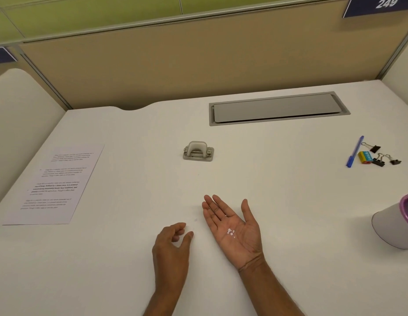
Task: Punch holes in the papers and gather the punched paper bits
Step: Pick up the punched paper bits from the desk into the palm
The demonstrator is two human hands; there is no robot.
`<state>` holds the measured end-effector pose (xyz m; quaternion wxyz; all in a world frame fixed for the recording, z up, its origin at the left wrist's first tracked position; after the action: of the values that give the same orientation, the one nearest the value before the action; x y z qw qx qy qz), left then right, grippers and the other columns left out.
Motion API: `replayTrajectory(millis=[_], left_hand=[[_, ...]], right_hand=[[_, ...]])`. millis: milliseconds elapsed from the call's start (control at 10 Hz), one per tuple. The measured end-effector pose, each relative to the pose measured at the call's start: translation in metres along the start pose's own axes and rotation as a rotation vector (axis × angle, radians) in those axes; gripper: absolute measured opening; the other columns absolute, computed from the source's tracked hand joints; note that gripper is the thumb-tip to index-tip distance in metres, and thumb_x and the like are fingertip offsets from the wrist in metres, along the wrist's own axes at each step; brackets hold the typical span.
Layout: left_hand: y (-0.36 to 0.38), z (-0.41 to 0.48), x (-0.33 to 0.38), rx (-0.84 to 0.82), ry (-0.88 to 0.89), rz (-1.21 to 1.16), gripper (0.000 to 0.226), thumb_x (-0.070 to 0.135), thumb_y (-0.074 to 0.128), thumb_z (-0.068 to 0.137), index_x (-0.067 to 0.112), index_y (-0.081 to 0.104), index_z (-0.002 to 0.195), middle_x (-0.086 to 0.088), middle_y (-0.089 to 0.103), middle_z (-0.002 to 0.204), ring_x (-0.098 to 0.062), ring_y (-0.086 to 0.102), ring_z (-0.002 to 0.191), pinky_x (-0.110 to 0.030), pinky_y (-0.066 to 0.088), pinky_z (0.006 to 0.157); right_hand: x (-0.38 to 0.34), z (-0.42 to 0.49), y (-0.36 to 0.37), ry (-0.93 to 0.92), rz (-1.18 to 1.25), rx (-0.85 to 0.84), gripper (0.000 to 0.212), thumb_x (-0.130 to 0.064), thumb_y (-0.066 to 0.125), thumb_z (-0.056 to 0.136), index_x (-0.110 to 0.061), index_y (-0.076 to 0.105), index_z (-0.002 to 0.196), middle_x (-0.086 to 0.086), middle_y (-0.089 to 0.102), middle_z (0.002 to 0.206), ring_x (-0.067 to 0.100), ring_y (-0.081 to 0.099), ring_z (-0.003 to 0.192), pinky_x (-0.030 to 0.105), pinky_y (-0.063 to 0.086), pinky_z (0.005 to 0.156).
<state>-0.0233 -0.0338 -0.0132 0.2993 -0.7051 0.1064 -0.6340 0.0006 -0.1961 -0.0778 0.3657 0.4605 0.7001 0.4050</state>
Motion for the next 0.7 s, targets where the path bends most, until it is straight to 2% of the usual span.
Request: replayTrajectory(millis=[200,400,700], left_hand=[[0.004,0.006,-0.003,-0.028,0.02,0.025,0.017,0.016,0.081,0.079,0.024,0.073,0.092,0.013,0.069,0.09,-0.007,0.061,0.085,-0.01,0.044,0.072],[0.009,0.018,-0.001,-0.064,0.021,0.059,0.016,0.016,0.082,0.078,0.028,0.073,0.083,0.014,0.069,0.082,-0.006,0.062,0.082,-0.018,0.046,0.071],[0.018,0.042,0.005,-0.19,0.07,0.102,0.024,0.021,0.082,0.077,0.035,0.076,0.095,0.012,0.064,0.078,-0.007,0.055,0.08,-0.017,0.041,0.069]], right_hand=[[0.0,0.0,-0.001,-0.006,-0.008,0.02,0.074,-0.054,0.048,0.099,0.008,0.048,0.14,0.026,0.043,0.151,0.039,0.043,0.14,0.045,0.026,0.122],[0.0,0.0,-0.001,-0.004,-0.003,0.022,0.074,-0.054,0.048,0.1,0.008,0.046,0.141,0.026,0.042,0.152,0.039,0.041,0.141,0.046,0.026,0.122],[0.0,0.0,-0.002,0.004,0.001,0.021,0.074,-0.054,0.047,0.1,0.008,0.046,0.142,0.026,0.041,0.152,0.039,0.041,0.142,0.045,0.024,0.123]])
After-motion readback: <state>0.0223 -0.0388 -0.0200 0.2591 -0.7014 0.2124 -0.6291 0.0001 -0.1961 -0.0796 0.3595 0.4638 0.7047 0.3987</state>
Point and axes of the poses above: each hand's wrist, its own z-axis towards the middle knuckle, its own y-axis out of the palm, x = y × z, the point moved 6 cm from there along z, towards the middle knuckle
